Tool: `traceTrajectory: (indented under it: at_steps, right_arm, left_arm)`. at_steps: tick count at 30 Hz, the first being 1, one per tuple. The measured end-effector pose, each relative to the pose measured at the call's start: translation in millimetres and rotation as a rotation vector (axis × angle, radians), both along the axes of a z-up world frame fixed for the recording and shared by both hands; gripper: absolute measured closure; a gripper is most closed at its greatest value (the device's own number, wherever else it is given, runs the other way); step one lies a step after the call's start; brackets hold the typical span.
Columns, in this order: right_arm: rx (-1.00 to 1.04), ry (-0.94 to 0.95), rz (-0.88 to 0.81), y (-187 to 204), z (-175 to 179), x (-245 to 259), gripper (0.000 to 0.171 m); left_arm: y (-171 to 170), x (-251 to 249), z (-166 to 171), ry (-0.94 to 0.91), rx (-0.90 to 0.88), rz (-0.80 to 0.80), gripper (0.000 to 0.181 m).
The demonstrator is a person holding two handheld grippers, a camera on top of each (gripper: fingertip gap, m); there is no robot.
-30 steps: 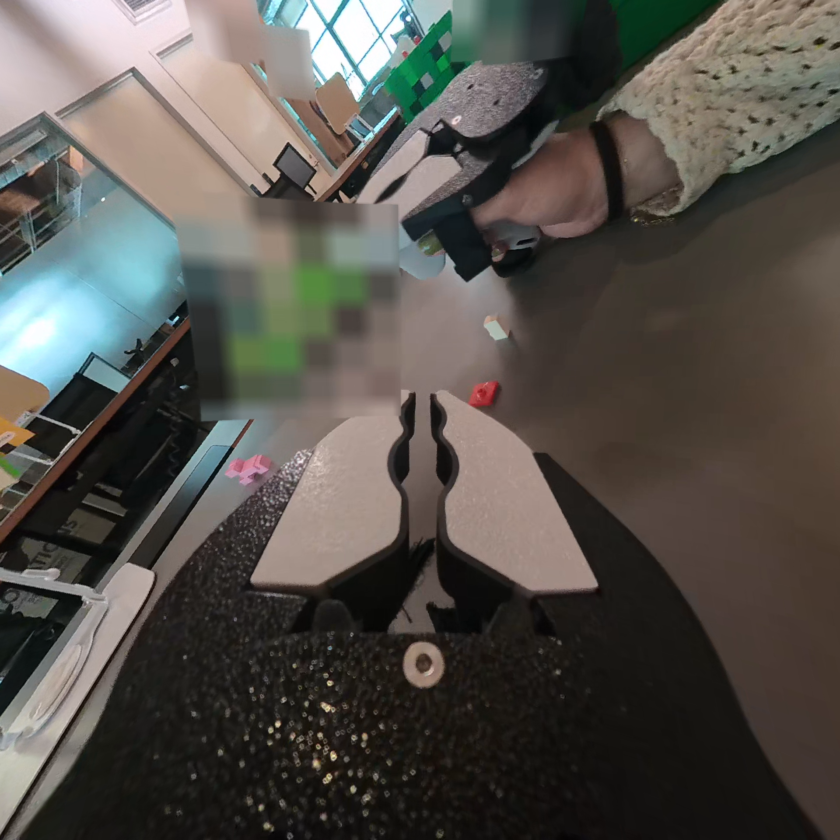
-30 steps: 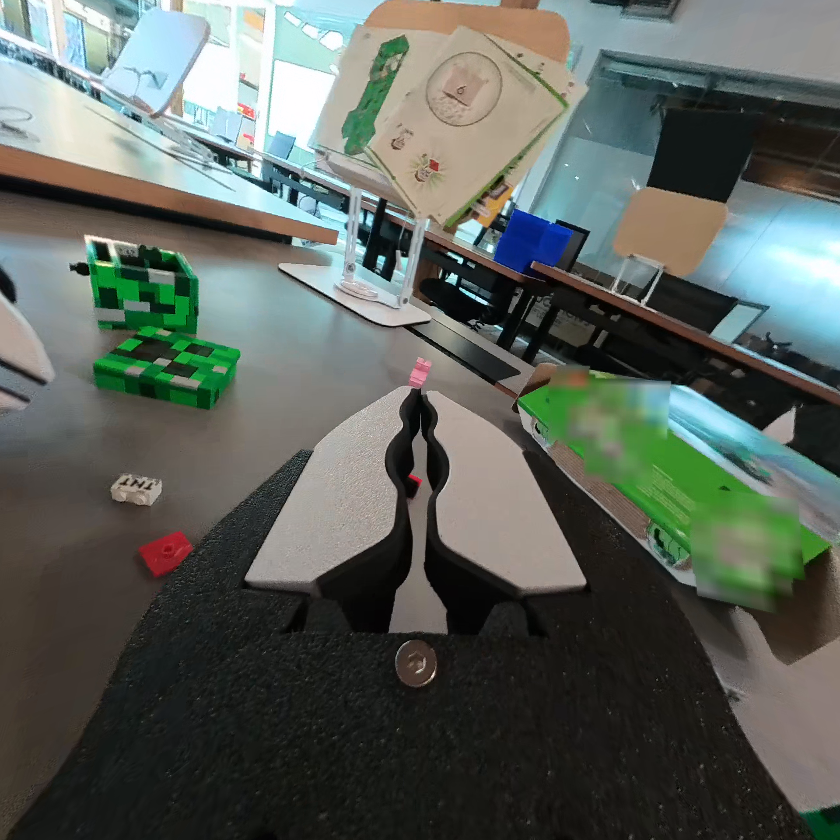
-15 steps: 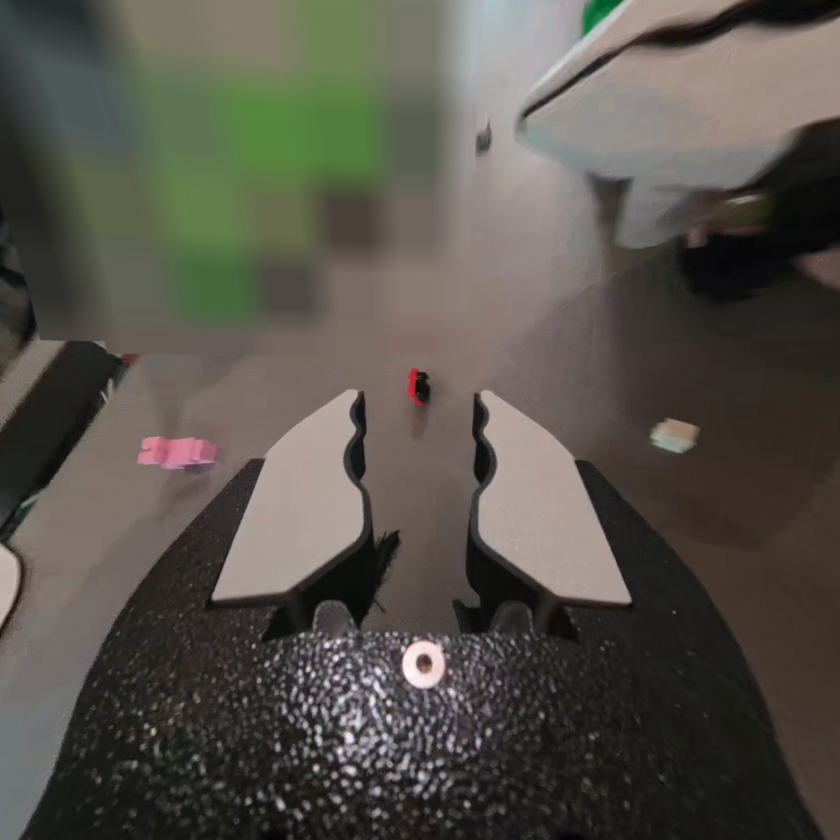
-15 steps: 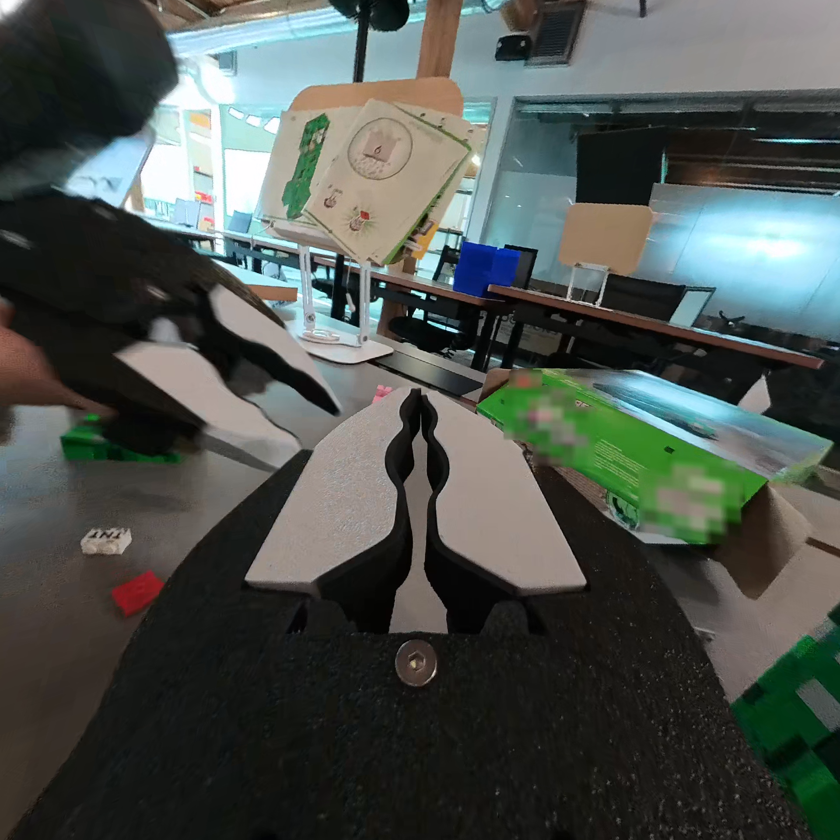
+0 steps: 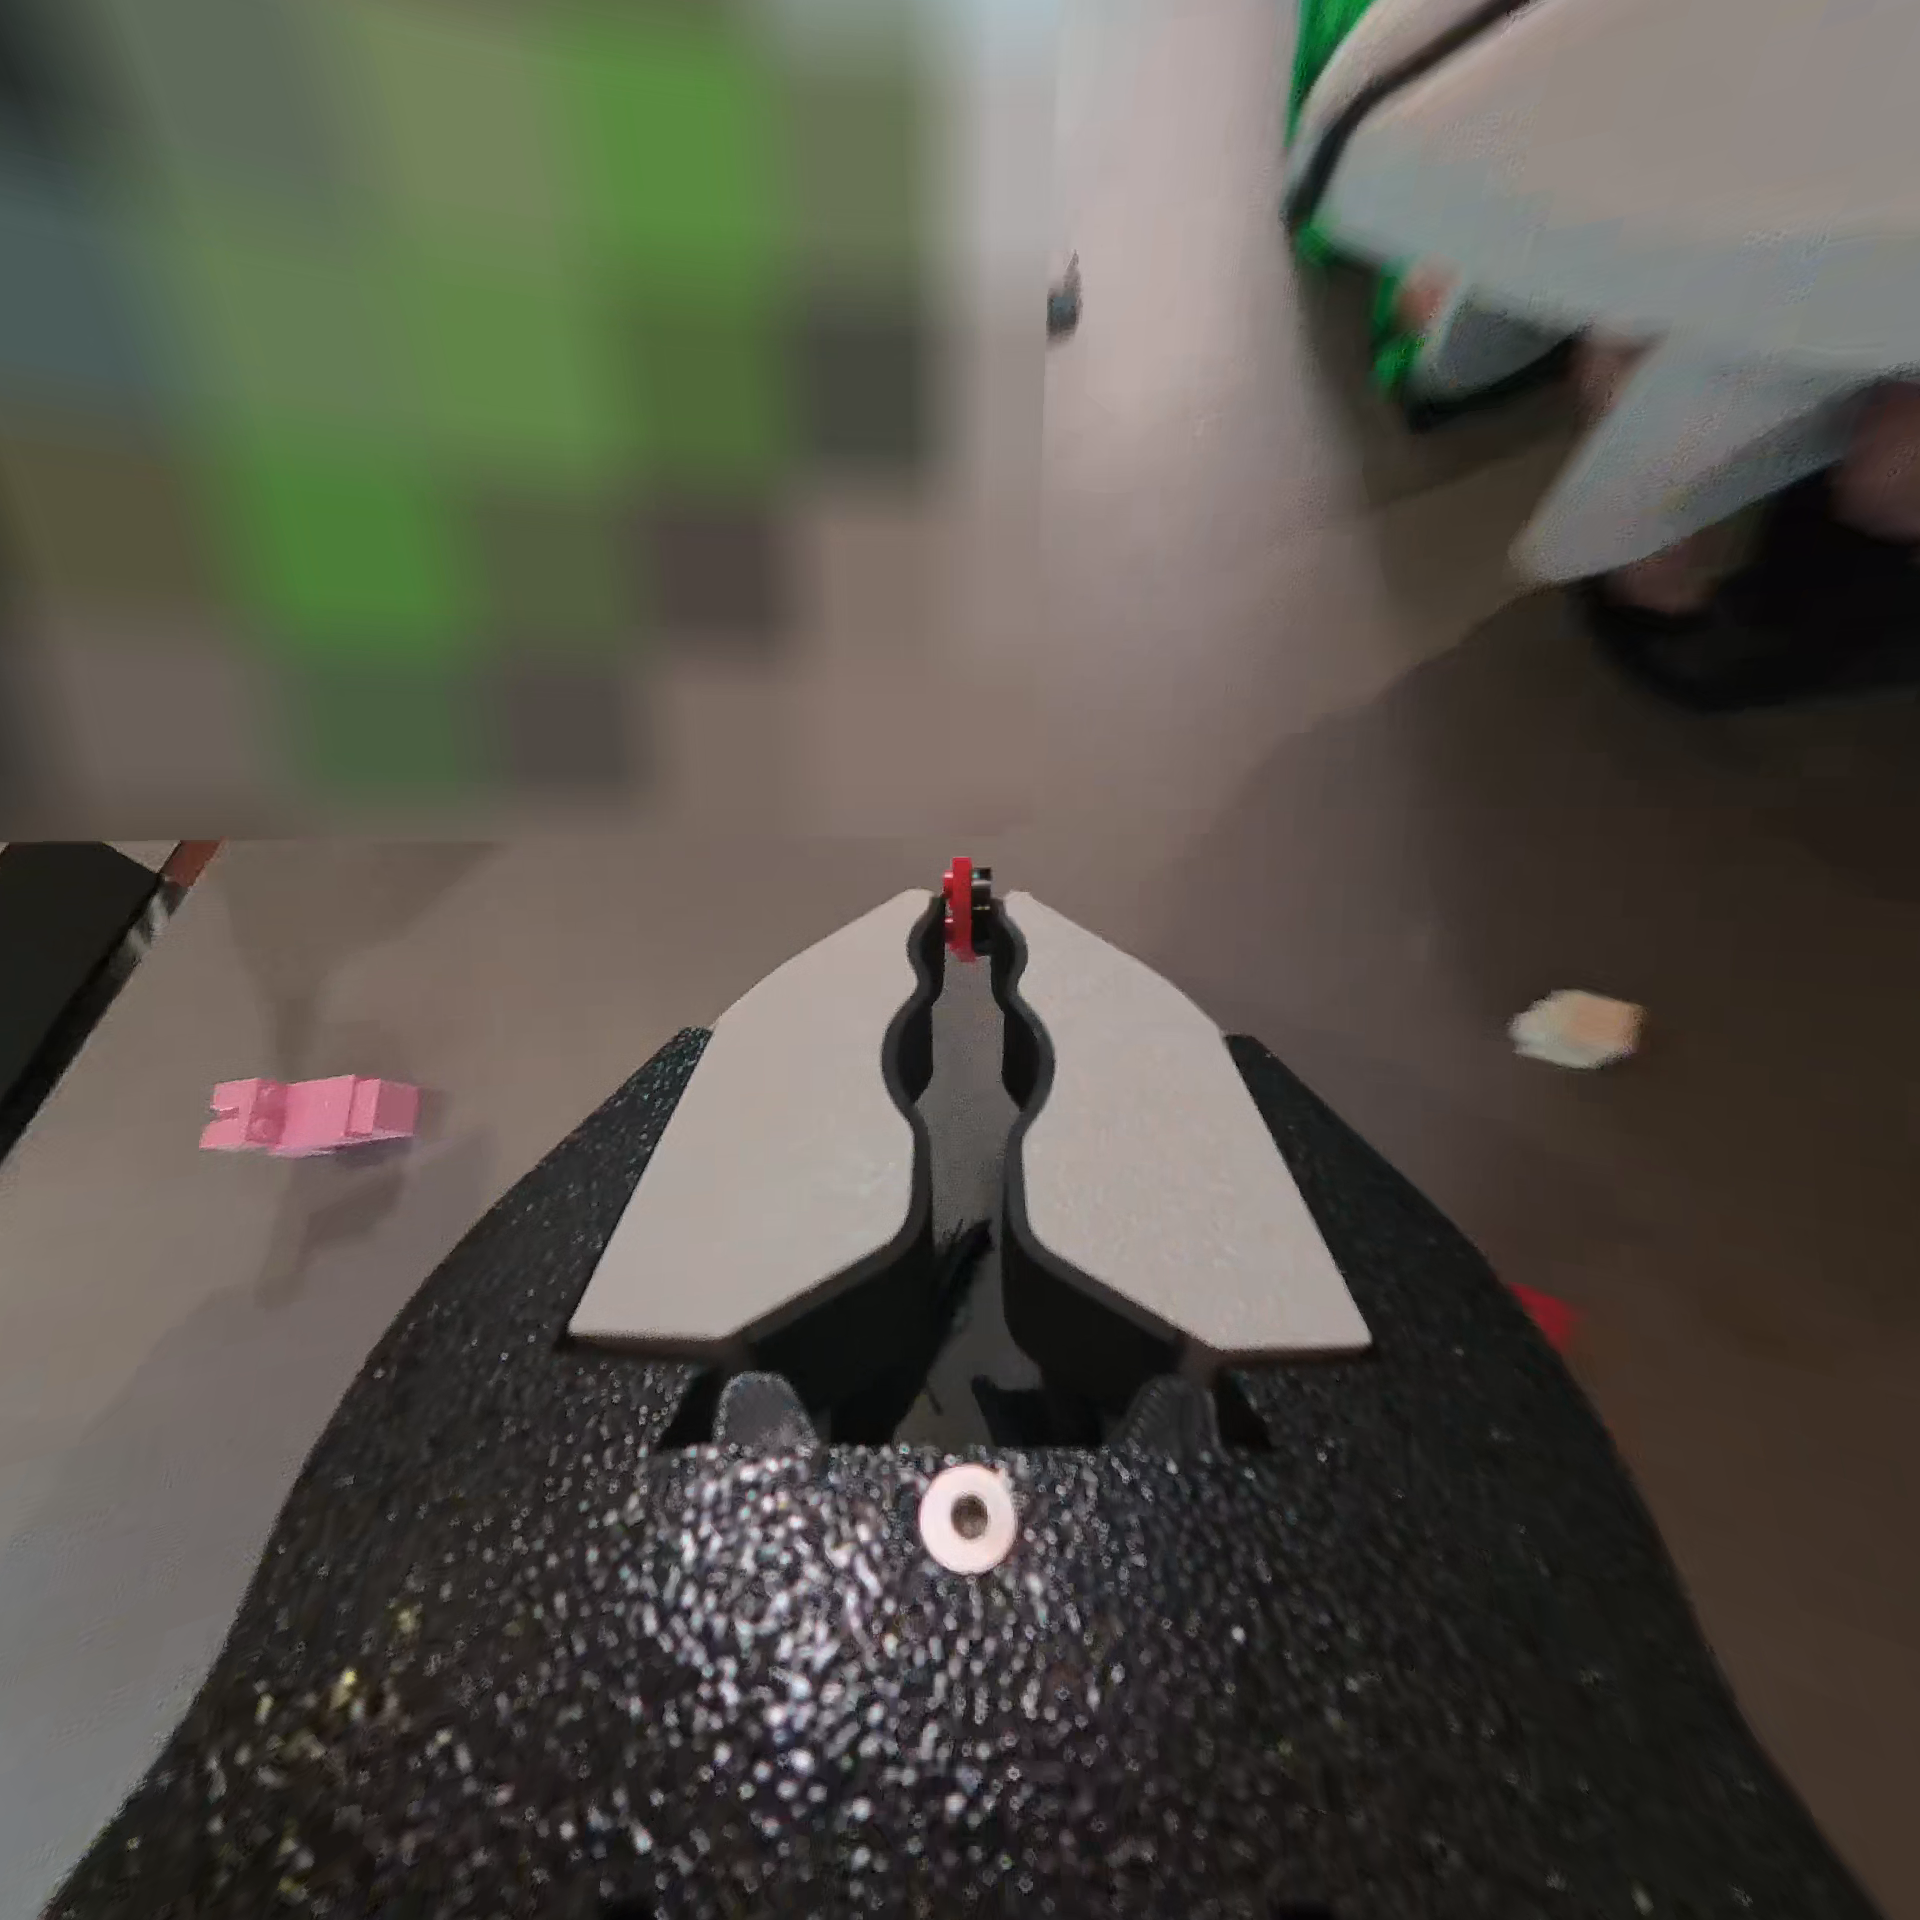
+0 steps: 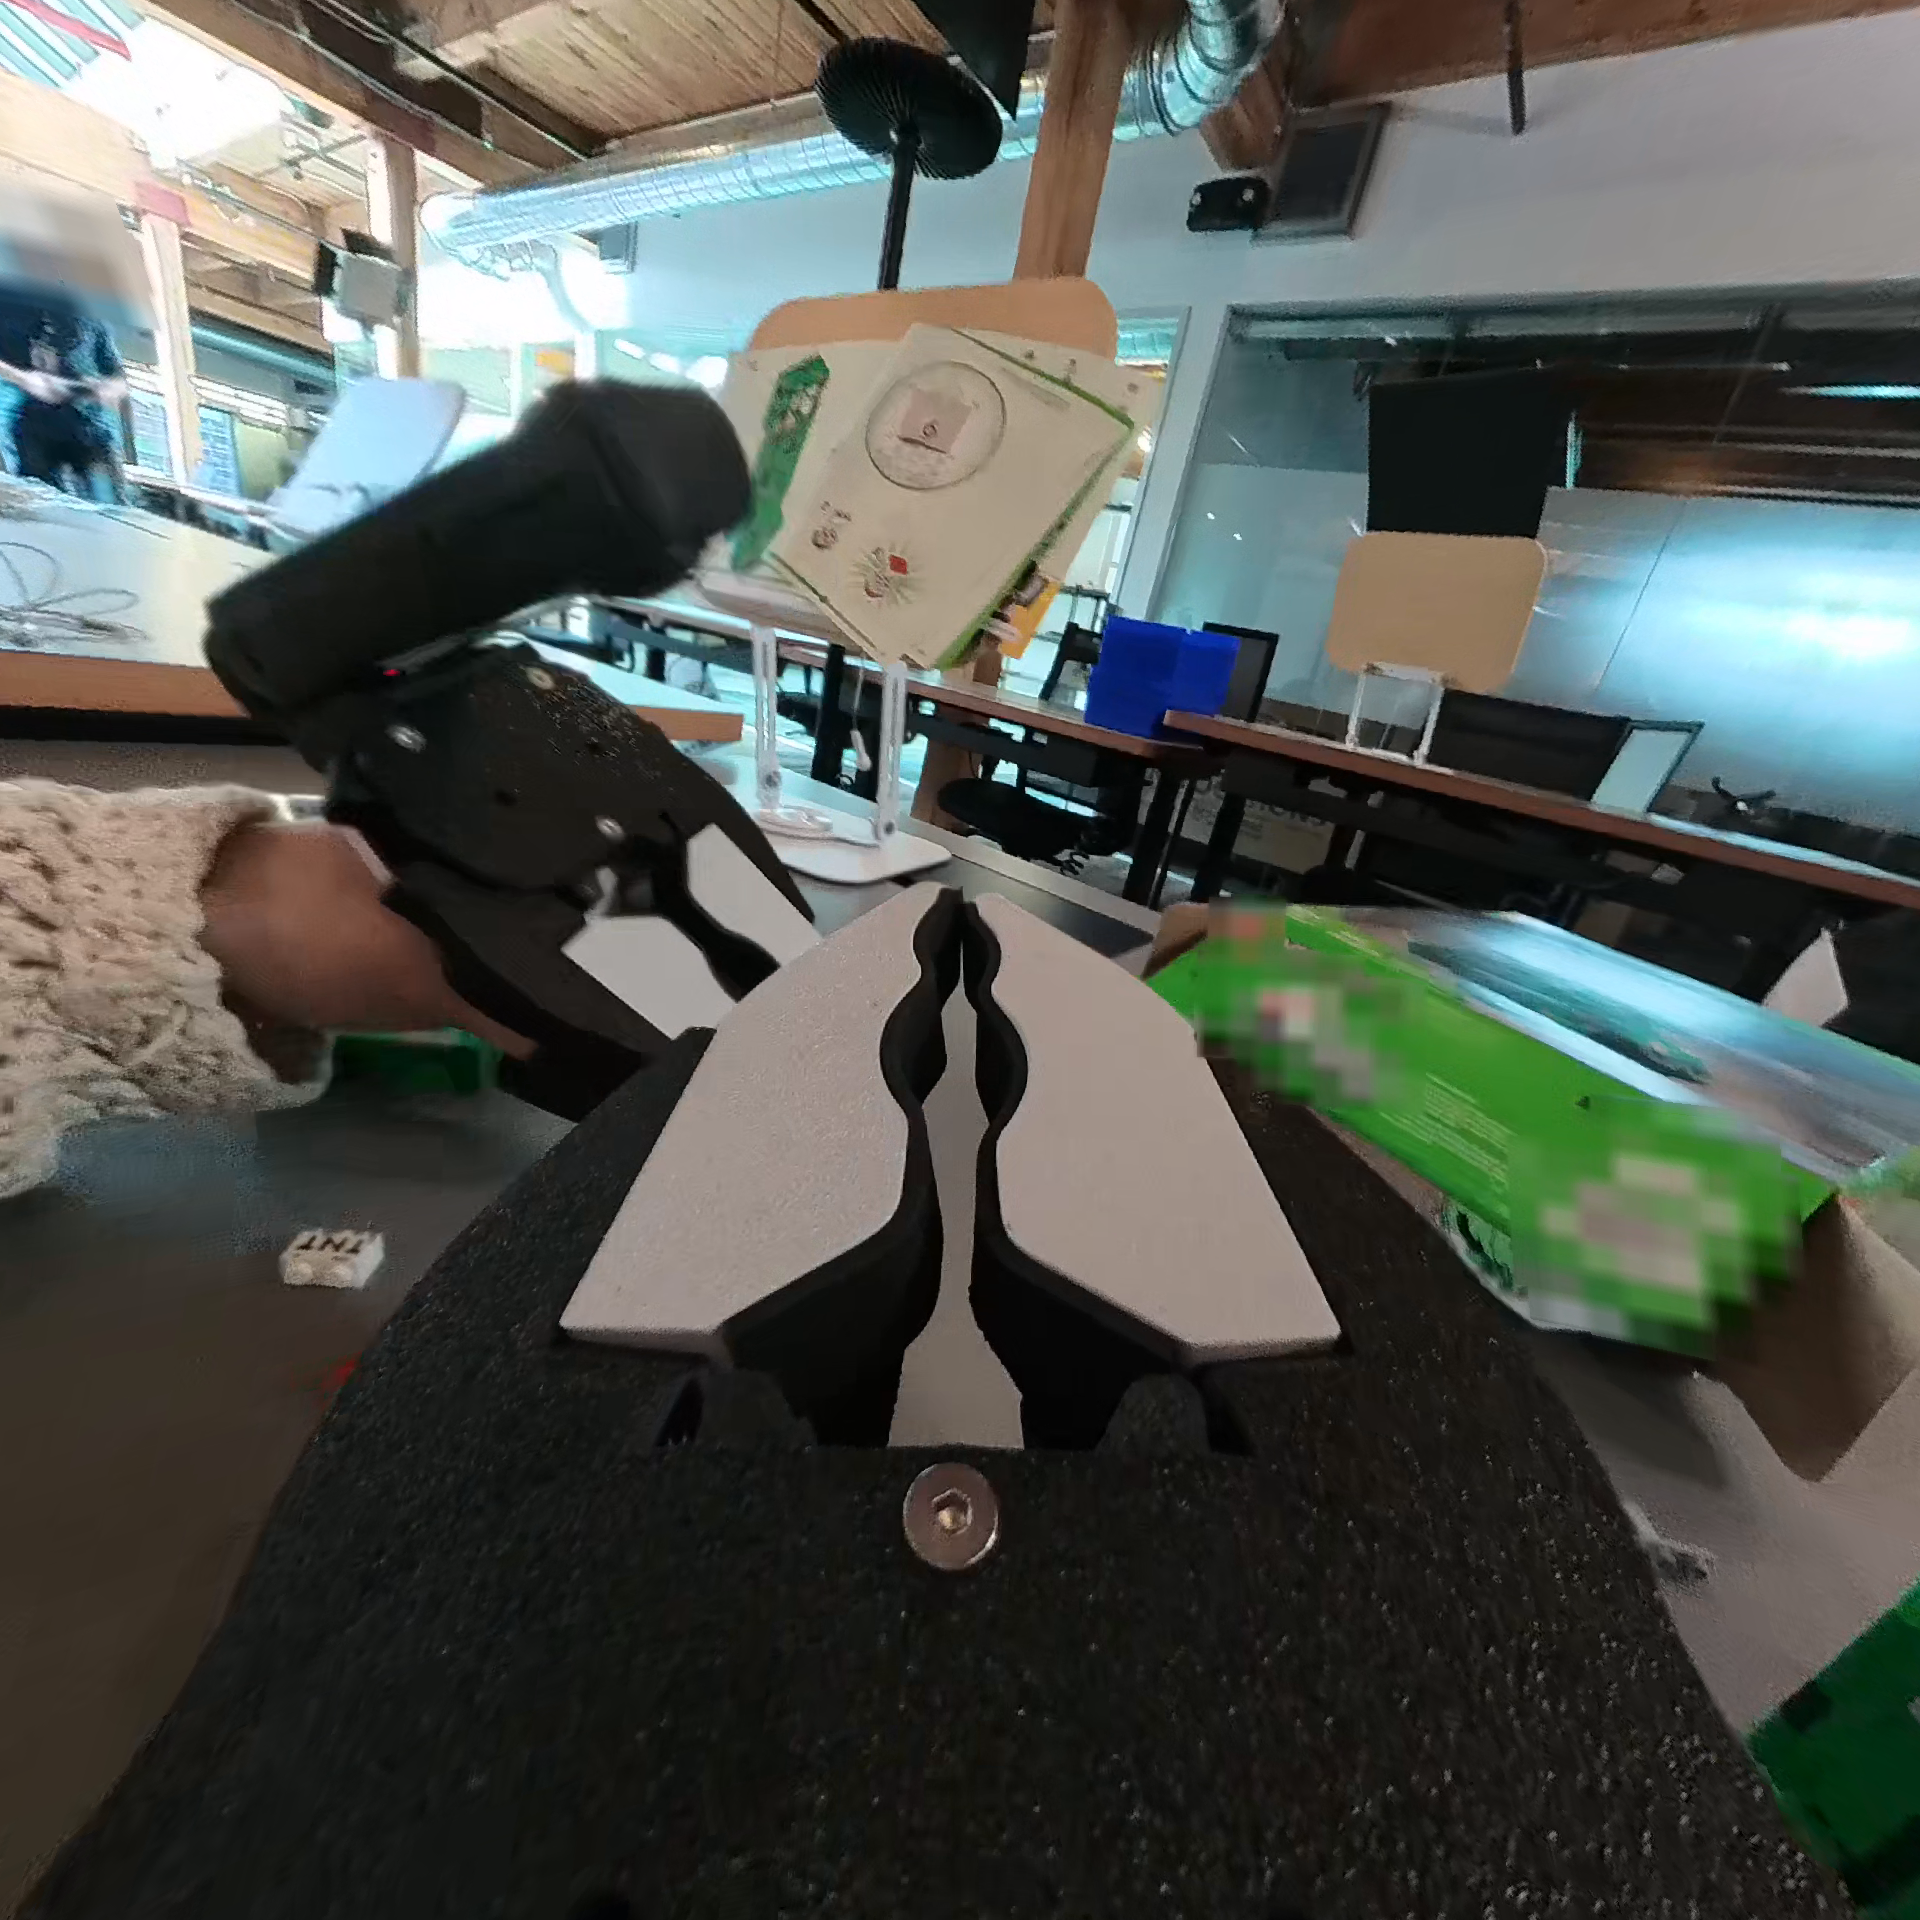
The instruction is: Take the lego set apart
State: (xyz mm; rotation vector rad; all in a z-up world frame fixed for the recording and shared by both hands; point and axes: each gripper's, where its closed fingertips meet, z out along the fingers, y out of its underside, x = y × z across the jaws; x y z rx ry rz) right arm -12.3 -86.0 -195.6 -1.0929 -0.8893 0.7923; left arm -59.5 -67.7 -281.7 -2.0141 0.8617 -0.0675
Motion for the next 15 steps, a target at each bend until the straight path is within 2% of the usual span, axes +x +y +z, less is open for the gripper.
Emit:
traceTrajectory:
  at_steps: [1,4,9,12,15]
  right_arm:
    - [0.014,0.011,0.02,-5,3,-1,0.171]
    - [0.068,0.042,0.095,-22,12,-5,0.169]
    - [0.141,0.006,0.148,-43,10,-17,0.158]
    - [0.073,-0.012,0.258,-59,5,-27,0.137]
    - [0.004,-0.021,0.351,-69,1,-30,0.126]
  left_arm:
    - [-11,5,11,-0.064,0.019,-0.014,0.174]
    - [-44,6,41,-0.203,0.124,0.001,0.174]
    - [-87,-26,55,-0.196,0.419,0.239,0.174]
    - [-103,-9,46,-0.236,0.421,0.177,0.174]
    - [-124,12,60,-0.339,0.492,0.026,0.174]
